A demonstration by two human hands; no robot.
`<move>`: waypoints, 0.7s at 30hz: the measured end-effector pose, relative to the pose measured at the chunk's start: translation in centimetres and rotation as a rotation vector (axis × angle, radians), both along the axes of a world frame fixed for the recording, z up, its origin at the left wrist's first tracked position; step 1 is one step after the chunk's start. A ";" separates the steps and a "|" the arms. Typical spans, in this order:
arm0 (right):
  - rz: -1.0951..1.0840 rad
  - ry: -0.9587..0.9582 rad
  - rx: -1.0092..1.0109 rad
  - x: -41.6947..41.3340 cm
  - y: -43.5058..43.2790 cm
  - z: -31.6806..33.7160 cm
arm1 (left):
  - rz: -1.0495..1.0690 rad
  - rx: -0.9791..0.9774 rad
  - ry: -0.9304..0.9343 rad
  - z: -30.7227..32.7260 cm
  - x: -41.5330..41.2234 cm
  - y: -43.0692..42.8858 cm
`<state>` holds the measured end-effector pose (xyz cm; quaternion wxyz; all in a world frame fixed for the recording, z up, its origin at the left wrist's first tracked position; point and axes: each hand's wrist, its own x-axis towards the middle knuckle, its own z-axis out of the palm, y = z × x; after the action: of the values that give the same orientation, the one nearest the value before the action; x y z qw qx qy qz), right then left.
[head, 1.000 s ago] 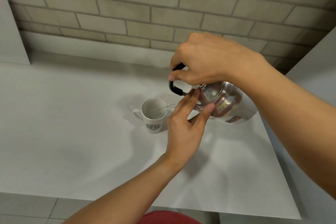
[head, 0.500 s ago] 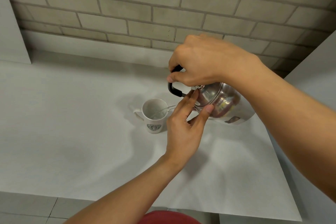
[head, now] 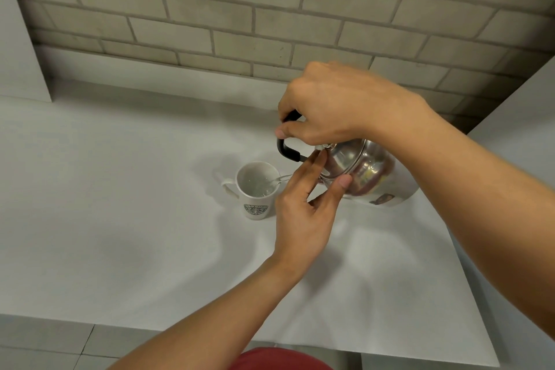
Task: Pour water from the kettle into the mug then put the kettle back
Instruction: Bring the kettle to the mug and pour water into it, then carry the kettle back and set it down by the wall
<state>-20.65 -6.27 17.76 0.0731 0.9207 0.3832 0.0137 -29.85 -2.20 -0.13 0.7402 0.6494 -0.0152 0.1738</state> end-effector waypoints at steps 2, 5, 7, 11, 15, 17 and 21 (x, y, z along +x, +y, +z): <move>-0.002 -0.006 0.023 0.2 -0.3 -0.2 | -0.010 0.002 -0.006 -0.2 0.1 0.2; 0.007 0.015 0.087 0.2 -1.3 -0.6 | -0.041 0.026 -0.024 -0.5 0.2 0.7; 0.014 0.030 0.143 0.2 -2.2 -1.0 | -0.059 0.090 -0.026 -0.8 0.4 1.4; -0.004 0.005 0.274 0.1 -4.1 -2.2 | -0.086 0.297 0.005 -0.9 0.6 2.6; -0.016 -0.040 0.442 -0.5 -6.8 -3.9 | -0.089 0.459 0.019 -0.4 0.4 3.3; -0.037 -0.081 0.580 -0.9 -8.2 -4.9 | -0.043 0.458 -0.021 -0.1 0.3 3.8; -0.102 -0.177 0.853 -2.1 -10.7 -7.3 | 0.060 0.376 -0.062 1.0 1.2 4.4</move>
<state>-22.70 -16.93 10.49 -0.2806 0.8814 0.2897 0.2458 -28.62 2.23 0.89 0.5996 0.7706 -0.0507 0.2100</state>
